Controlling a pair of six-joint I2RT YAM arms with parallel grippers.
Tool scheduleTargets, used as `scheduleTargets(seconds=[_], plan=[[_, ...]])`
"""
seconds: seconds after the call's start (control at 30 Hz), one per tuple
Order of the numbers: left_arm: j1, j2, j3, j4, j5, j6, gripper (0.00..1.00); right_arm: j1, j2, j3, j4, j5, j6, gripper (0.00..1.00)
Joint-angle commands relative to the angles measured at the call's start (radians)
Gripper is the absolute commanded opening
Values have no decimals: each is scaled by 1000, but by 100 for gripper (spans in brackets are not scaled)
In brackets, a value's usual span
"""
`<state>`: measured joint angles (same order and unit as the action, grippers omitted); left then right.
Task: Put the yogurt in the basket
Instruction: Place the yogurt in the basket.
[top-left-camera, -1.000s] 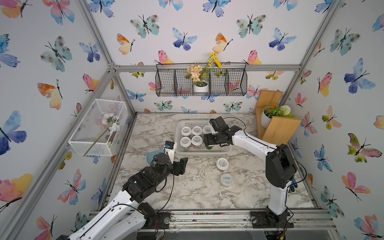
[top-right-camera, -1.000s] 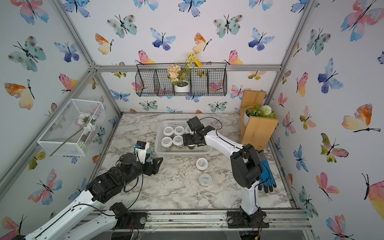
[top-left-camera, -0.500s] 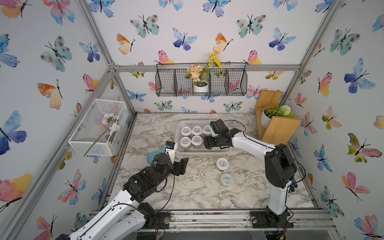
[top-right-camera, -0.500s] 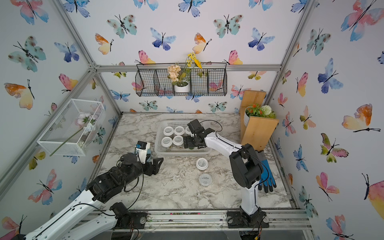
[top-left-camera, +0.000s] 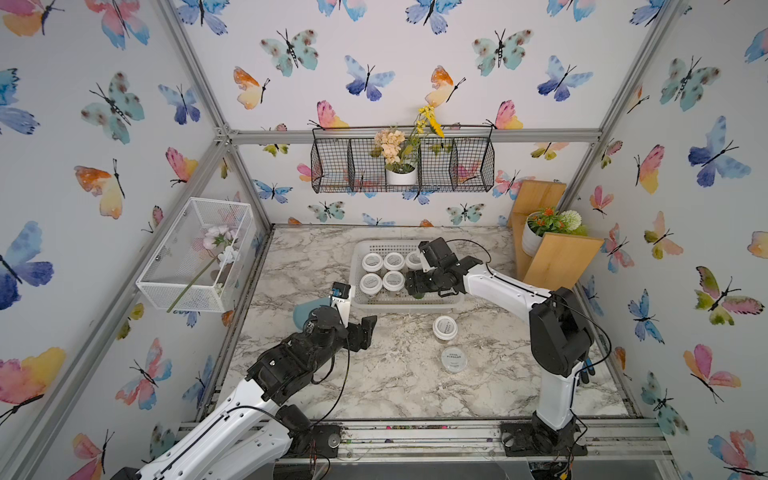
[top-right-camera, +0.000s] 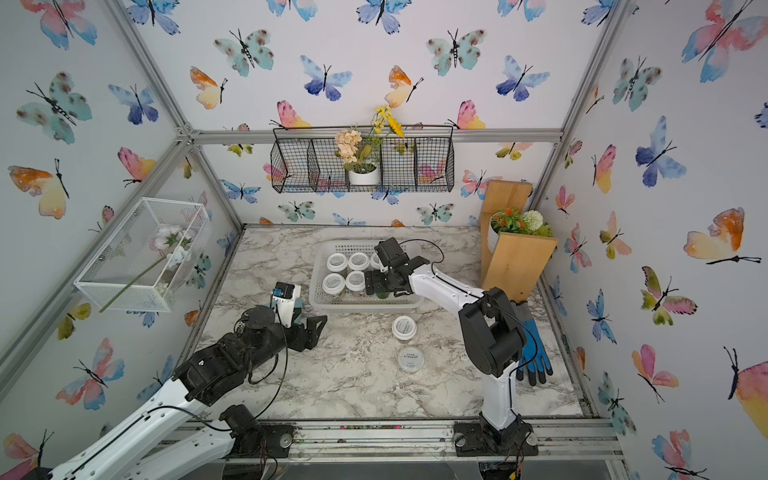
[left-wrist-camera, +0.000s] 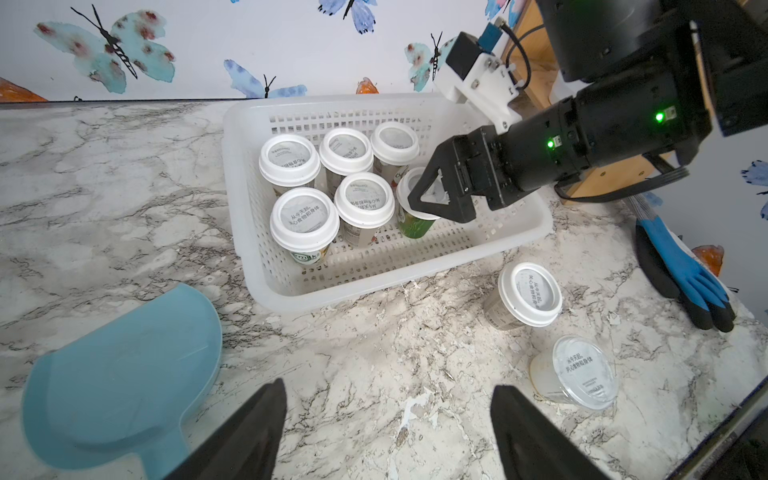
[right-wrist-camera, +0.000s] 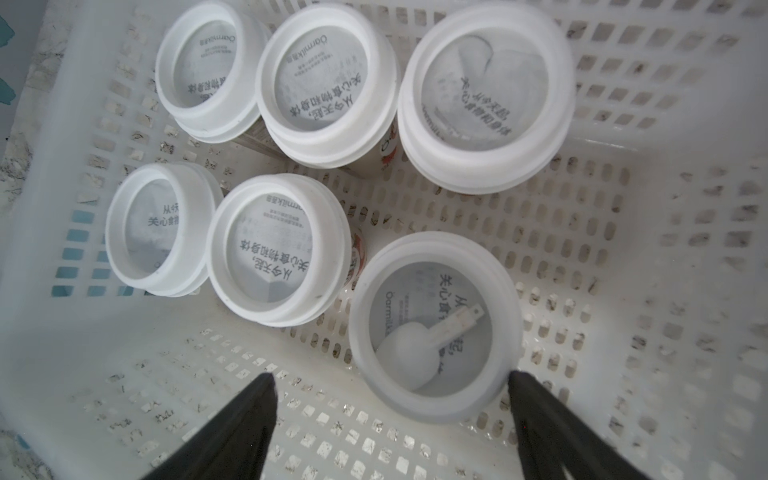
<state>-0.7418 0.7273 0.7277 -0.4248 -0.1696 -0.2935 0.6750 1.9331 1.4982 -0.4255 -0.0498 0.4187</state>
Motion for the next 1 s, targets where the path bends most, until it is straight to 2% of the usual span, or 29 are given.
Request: scheduleTargets(seconds=[0.0, 0.57, 0.97], plan=[[-4, 2, -1, -3, 21, 5, 82, 6, 24, 1, 19, -30, 11, 90], [-9, 3, -1, -5, 13, 5, 81, 5, 38, 5, 25, -33, 12, 89], [-10, 3, 0, -5, 12, 5, 81, 6, -71, 30, -98, 50, -23, 89]])
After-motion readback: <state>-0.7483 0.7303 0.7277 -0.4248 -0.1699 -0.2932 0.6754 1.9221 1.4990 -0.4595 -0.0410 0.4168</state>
